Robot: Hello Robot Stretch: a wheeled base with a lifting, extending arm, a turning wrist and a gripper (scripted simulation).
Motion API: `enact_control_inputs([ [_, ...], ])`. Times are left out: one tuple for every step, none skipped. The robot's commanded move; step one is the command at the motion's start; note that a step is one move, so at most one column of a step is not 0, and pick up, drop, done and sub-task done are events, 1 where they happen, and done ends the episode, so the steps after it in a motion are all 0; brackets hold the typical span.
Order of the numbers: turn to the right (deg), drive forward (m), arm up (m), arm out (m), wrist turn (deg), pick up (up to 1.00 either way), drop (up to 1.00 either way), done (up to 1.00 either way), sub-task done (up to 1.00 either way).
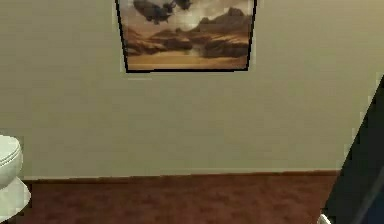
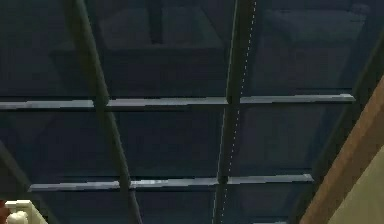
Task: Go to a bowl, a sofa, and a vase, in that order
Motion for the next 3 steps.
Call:
enact_control_inputs([
  [0.0,0.55,0.0,0.0,0.0,0.0,0.0,0.0,0.0],
  [15.0,0.0,0.0,0.0,0.0,0.0,0.0,0.0,0.0],
  [0.0,0.35,0.0,0.0,0.0,0.0,0.0,0.0,0.0],
])
